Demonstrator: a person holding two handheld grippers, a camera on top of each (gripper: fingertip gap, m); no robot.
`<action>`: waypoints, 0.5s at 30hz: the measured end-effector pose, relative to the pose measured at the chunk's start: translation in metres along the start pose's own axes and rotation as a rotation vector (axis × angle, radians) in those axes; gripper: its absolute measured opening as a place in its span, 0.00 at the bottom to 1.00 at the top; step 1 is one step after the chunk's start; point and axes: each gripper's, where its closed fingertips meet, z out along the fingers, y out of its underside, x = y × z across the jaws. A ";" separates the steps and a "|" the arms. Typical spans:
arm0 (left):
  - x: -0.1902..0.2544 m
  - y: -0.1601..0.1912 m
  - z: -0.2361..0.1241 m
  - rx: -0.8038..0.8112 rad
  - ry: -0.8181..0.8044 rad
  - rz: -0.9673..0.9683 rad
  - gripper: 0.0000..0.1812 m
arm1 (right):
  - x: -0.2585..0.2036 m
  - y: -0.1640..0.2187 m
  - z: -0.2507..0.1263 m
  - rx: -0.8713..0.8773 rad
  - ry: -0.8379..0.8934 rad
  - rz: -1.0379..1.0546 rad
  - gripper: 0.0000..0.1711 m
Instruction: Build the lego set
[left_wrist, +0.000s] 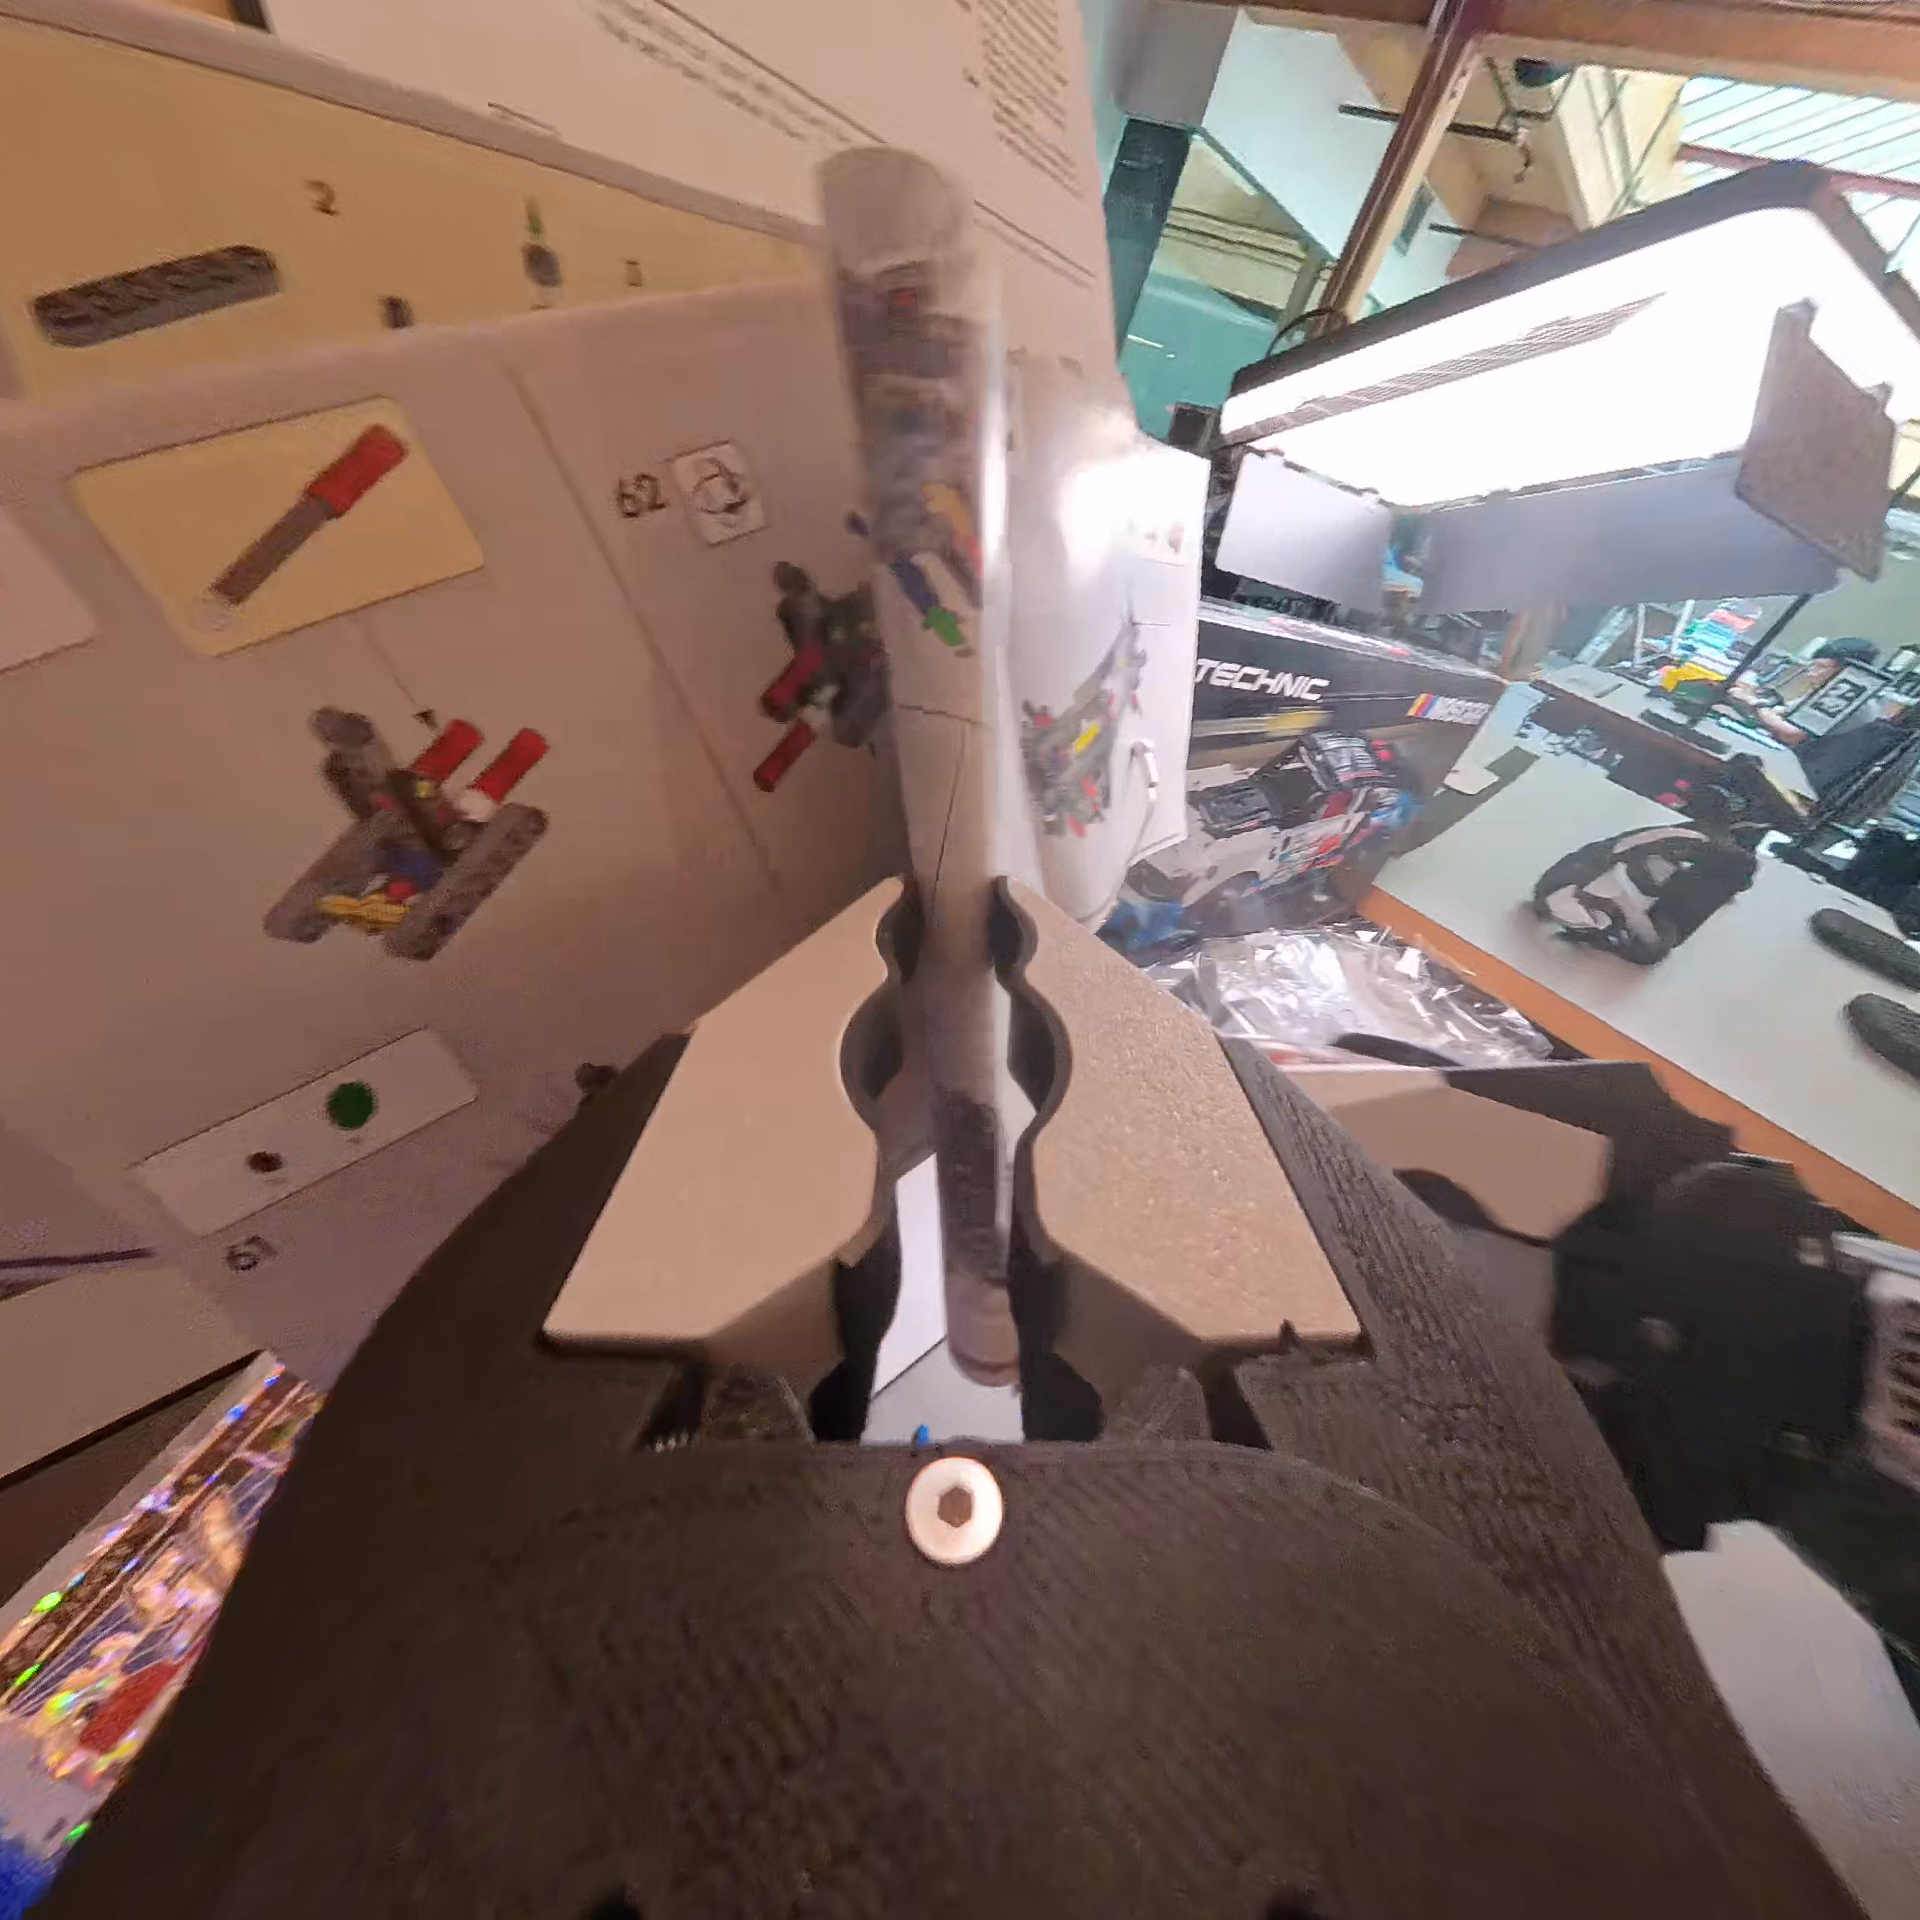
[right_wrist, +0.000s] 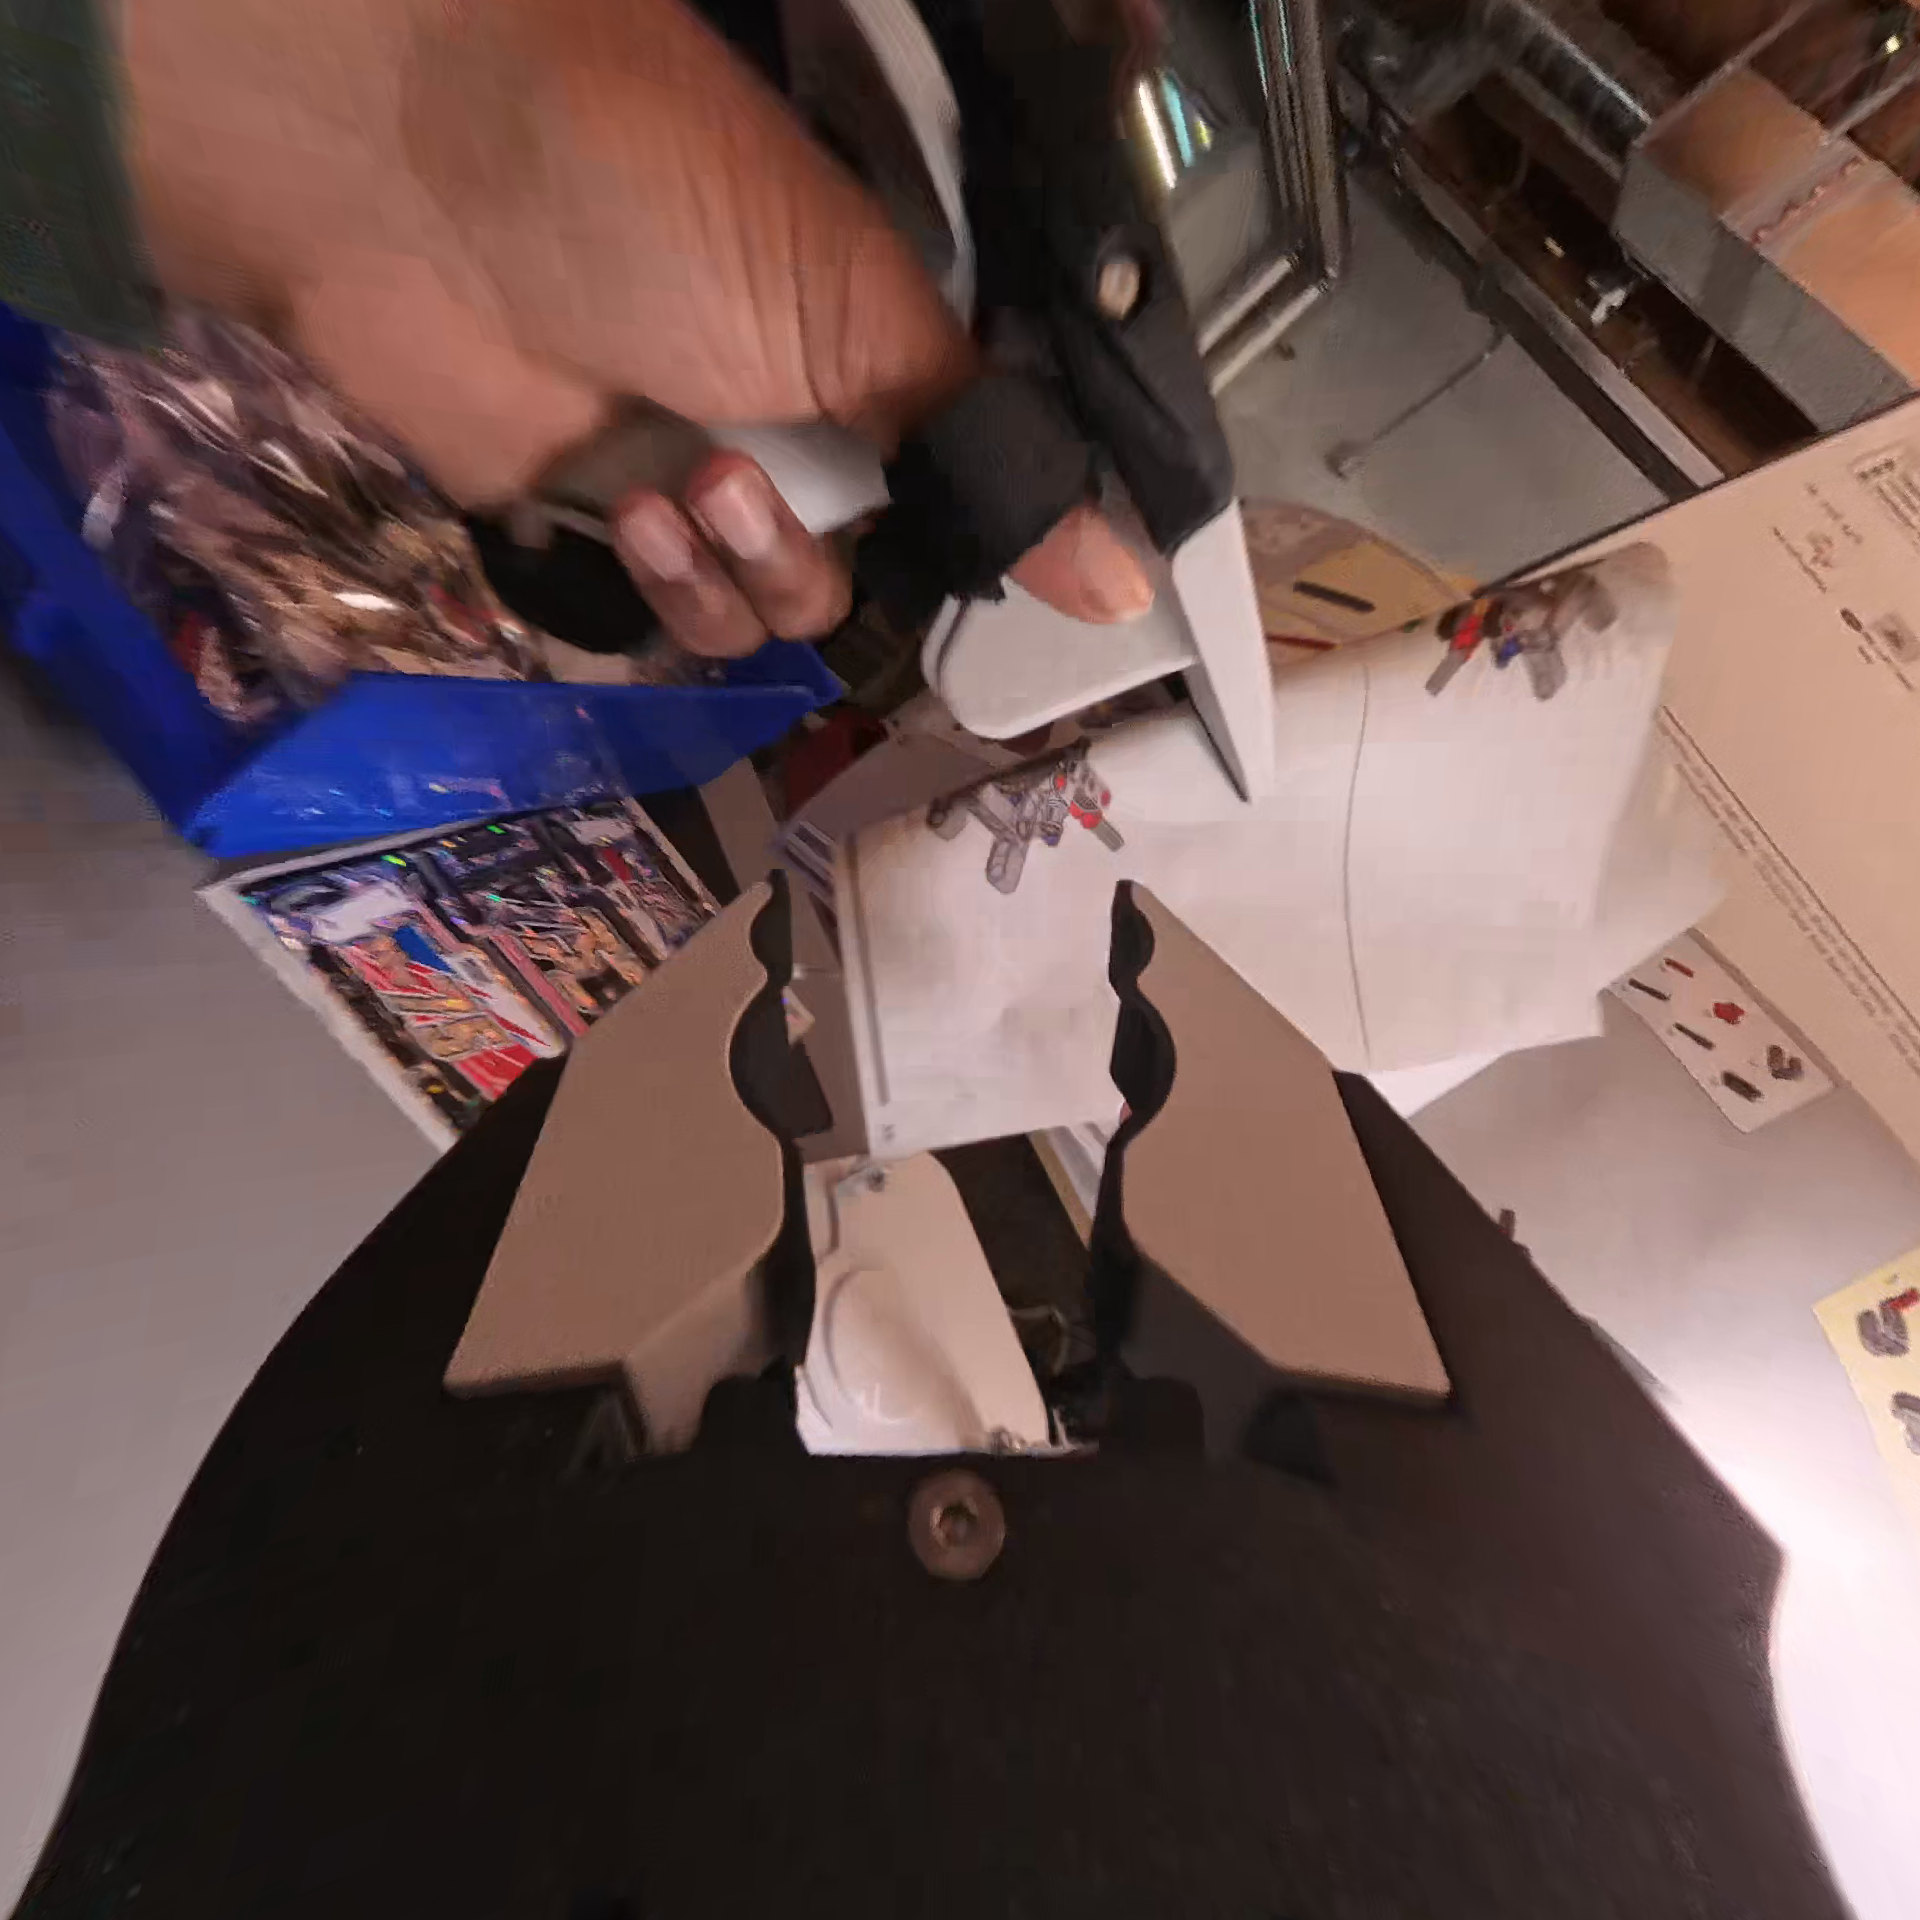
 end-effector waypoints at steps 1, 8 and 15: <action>-0.007 0.002 -0.001 -0.008 -0.007 0.003 0.06 | -0.005 -0.011 -0.013 0.064 -0.042 0.036 0.35; -0.049 -0.001 -0.016 0.019 -0.030 -0.082 0.07 | 0.090 0.046 -0.033 -0.005 0.092 0.277 0.09; -0.056 -0.041 -0.066 0.201 -0.133 -0.084 0.19 | 0.061 0.034 0.034 -0.096 0.036 -0.004 0.06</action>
